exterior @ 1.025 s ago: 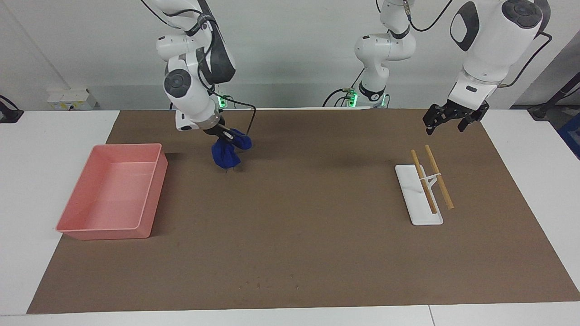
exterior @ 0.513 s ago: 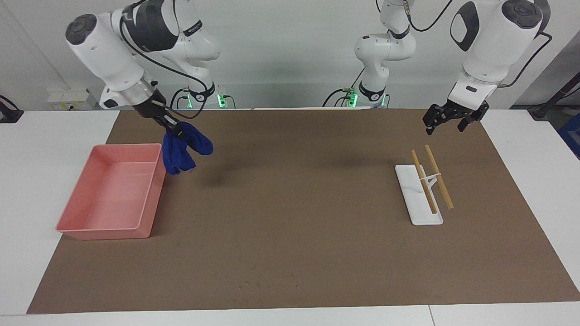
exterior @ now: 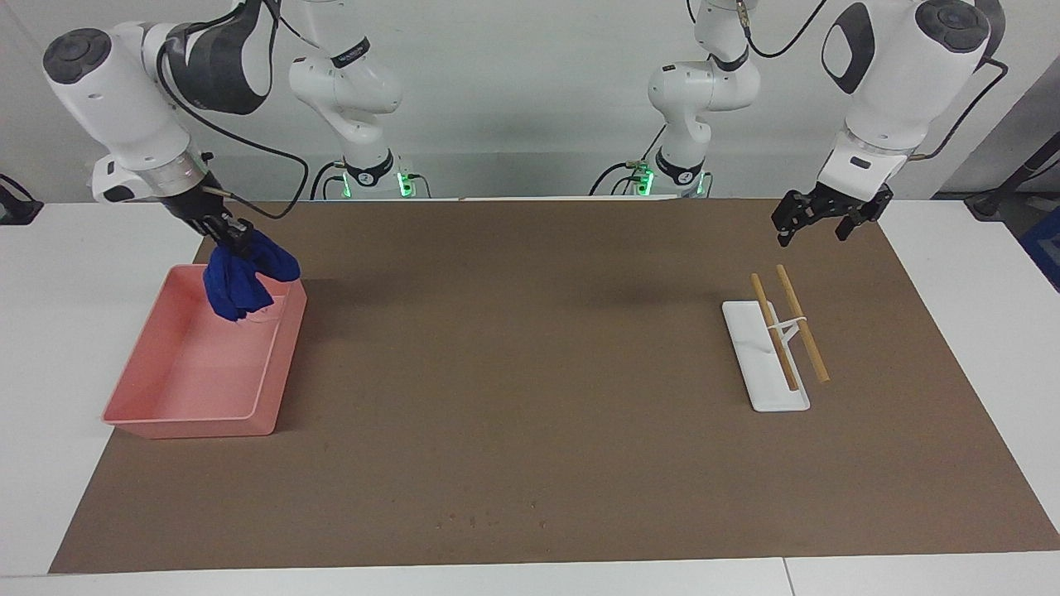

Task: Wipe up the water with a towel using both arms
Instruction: 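Lower the towel into the pink bin and open the right gripper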

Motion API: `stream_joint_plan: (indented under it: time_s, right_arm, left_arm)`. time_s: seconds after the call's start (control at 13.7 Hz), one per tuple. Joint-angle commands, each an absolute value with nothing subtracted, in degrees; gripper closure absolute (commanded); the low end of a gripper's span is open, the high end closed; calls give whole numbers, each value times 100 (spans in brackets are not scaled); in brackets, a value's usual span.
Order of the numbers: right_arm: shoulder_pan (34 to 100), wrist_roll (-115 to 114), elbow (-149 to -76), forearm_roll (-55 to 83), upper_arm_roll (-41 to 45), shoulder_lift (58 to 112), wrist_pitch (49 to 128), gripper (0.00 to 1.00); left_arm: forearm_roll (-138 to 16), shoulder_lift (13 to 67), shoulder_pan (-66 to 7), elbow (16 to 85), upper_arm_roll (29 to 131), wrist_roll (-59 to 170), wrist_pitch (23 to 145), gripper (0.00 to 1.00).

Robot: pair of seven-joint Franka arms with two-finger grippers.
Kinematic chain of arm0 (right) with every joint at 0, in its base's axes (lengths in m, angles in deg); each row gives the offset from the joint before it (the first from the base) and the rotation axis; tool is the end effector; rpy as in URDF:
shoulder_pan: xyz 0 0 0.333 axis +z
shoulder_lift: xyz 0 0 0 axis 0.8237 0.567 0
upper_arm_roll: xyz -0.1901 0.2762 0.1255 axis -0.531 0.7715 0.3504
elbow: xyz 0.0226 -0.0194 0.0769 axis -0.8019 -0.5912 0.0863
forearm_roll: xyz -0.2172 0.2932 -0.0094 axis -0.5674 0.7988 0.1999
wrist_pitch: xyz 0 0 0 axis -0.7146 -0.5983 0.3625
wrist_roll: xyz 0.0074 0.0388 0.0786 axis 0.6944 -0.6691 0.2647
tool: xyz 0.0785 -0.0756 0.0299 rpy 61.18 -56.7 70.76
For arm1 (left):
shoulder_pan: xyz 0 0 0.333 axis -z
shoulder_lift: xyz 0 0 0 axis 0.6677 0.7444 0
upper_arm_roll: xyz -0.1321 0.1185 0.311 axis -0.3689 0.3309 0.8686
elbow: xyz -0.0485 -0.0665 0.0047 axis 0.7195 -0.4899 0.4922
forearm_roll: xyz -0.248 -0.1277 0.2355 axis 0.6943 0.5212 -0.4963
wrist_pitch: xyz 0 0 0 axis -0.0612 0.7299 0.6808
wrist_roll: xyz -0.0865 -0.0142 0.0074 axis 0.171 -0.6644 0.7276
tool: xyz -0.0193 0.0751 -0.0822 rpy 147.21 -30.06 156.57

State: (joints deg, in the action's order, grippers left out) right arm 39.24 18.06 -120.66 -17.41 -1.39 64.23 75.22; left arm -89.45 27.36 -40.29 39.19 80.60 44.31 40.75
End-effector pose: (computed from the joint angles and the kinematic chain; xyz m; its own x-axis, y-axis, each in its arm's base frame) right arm 0.4858 -0.1059 0.5594 0.9240 -0.3807 -0.0361 -0.3800 -0.9246 0.0256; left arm 0.5145 -0.0337 0.6252 0.9999 -0.0029 -0.0161 -0.0039 -0.9982 -0.0600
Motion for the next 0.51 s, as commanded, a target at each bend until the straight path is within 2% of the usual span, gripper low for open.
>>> stream_joint_plan:
  time_s: [0.0,0.22,0.44]
  right_arm:
    - [3473,918,-12477,-1965,-63,6447,8115,100]
    - [3069,58,-12495,-2141,-63,7087,8475,100]
    - [2980,-42,-12801,-2150,-63,7248,8756,100]
  left_arm:
    - [-8997,2610,-3996,4065,8124,4337,4133,0]
    - [-8997,2628,-3969,3986,8116,4337,4072,0]
    - [-8979,2601,-3987,3889,8089,4259,3975,0]
